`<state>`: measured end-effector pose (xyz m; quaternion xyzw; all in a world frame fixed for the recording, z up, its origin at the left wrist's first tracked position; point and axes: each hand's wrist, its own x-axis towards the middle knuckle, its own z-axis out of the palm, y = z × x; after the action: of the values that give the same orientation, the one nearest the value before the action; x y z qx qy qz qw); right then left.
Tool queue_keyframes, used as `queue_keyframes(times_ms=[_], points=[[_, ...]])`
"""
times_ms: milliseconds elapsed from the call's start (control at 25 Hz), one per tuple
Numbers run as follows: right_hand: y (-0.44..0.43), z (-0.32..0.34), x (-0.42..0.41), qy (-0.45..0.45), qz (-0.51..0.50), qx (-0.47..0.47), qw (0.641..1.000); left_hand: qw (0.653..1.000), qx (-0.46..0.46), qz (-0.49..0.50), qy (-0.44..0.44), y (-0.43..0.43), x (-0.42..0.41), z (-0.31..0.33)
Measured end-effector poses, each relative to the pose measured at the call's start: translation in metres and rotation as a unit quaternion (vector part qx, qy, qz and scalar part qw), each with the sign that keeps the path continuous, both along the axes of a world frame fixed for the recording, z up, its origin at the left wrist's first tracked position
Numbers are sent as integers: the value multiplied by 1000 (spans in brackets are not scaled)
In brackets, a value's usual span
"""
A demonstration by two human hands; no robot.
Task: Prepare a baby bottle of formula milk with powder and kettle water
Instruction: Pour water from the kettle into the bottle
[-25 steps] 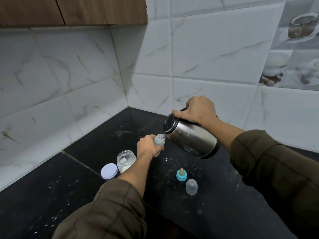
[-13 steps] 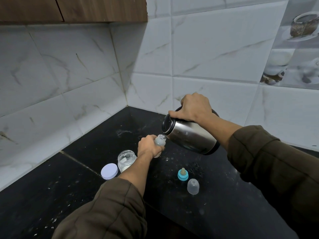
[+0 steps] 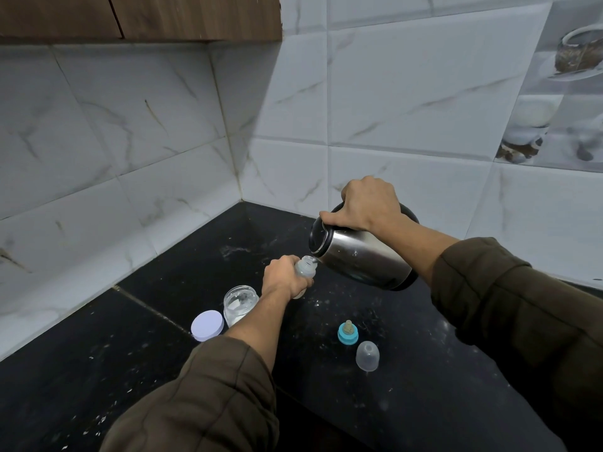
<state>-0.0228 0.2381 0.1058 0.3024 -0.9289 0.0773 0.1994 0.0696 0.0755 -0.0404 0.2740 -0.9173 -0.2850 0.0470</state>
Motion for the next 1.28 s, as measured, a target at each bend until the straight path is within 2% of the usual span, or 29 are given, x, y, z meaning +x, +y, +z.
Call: queue_keyframes(times_ms=[1280], points=[[-16,3,1,58,45,83,994,999,-19,-25,-19,0,-5,-3]])
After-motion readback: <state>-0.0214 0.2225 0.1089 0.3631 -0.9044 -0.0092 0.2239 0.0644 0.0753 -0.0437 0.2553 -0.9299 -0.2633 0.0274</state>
